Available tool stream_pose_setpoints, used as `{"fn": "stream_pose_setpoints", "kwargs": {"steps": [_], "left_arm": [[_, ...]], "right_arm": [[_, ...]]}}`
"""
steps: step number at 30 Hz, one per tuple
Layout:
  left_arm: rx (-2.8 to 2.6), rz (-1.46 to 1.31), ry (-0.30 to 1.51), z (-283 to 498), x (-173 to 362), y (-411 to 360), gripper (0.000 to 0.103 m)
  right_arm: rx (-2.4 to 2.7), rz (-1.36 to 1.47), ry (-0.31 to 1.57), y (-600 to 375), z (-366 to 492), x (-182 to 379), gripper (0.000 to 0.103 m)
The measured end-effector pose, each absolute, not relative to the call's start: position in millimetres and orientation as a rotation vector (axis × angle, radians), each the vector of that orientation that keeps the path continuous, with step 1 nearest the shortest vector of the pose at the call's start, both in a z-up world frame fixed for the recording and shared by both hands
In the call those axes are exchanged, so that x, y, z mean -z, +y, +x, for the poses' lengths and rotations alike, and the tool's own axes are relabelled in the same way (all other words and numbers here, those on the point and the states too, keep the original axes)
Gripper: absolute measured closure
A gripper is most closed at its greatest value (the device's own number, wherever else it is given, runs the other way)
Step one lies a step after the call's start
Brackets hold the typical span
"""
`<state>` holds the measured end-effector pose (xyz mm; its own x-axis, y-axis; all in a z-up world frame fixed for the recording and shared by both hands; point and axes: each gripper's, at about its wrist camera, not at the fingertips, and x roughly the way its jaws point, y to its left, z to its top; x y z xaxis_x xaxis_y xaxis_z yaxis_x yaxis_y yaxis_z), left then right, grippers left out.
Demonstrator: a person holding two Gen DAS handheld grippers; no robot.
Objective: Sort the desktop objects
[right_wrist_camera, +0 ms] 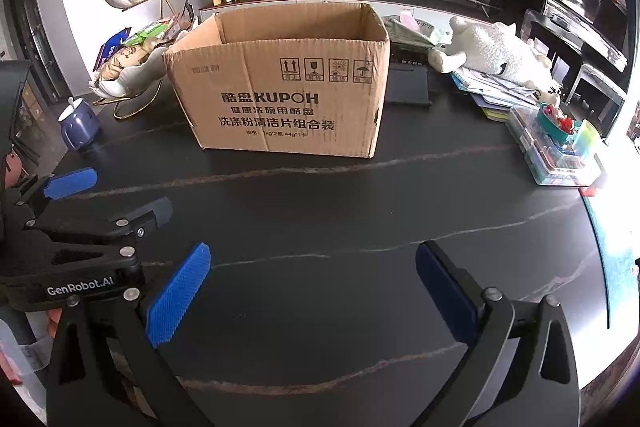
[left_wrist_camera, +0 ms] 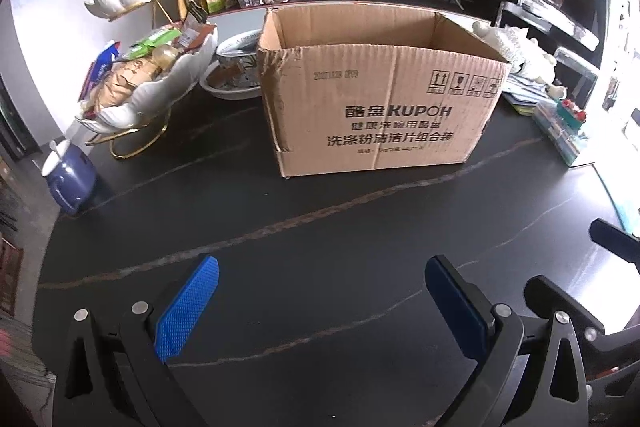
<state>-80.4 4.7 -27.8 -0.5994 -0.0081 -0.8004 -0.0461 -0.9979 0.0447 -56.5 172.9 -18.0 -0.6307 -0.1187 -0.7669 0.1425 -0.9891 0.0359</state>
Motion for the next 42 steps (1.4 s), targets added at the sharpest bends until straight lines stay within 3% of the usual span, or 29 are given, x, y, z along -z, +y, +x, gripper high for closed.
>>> {"fn": "stream_pose_setpoints", "kwargs": {"steps": [42], "left_arm": [[-2.781,-1.350,0.130,-70.9,28.6,12.9,0.001]], "right_arm": [[2.741,1.264,0.033,180.2,-55.0,12.8,0.001]]}}
